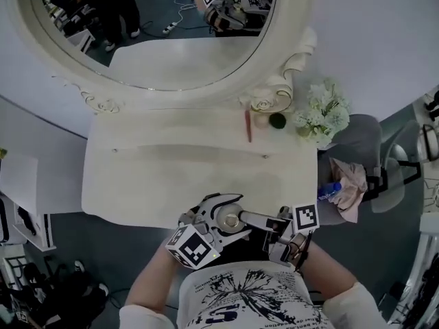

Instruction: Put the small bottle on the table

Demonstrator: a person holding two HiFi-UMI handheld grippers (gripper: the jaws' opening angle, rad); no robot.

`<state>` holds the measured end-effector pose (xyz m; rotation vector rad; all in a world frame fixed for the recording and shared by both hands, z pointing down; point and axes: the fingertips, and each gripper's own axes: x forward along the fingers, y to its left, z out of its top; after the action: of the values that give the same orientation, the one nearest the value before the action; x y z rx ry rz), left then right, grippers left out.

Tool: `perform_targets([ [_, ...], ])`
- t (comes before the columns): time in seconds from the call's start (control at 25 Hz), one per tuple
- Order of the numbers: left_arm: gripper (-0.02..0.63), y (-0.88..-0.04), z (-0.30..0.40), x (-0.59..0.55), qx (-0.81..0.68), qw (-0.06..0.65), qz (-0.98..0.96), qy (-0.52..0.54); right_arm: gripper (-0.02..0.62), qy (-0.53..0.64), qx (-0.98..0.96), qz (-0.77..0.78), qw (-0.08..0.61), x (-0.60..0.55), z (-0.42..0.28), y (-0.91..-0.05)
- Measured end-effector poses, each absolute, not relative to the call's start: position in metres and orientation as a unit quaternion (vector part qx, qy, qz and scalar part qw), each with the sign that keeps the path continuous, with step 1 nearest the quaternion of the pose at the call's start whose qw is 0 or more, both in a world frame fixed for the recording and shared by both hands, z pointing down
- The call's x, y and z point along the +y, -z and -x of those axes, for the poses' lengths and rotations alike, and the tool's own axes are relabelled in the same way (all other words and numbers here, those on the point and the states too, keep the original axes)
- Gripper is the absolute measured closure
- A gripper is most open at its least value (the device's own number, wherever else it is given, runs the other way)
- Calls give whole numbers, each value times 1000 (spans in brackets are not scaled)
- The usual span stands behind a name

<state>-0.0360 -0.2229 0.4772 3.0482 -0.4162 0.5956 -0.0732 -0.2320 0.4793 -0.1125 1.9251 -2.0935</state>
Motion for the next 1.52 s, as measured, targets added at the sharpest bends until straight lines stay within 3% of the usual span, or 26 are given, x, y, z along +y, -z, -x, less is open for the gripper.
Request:
perform_targets([
  [0.2, 253, -508, 46, -233, -111, 13, -975, -193, 218, 729, 663, 67, 160, -243, 82, -509],
  [0.72, 253, -594, 56, -242, -102, 83, -968, -212, 222, 725, 661, 157, 113, -259, 84, -591],
  [0.92, 253, -613, 52, -248, -115, 67, -963, -236, 227, 711, 667, 199, 96, -264, 74, -603],
  [1.04, 253, -625, 48, -244, -108, 48, -957, -265, 285, 694, 685, 218, 42, -259, 63, -613],
  [1.16, 253, -636, 45, -243, -108, 42, -952, -283, 426, 693, 687, 218, 23, -258, 59, -614],
  [1.52, 253, -642, 43, -247, -113, 37, -946, -301, 446, 688, 687, 232, 9, -261, 57, -615],
])
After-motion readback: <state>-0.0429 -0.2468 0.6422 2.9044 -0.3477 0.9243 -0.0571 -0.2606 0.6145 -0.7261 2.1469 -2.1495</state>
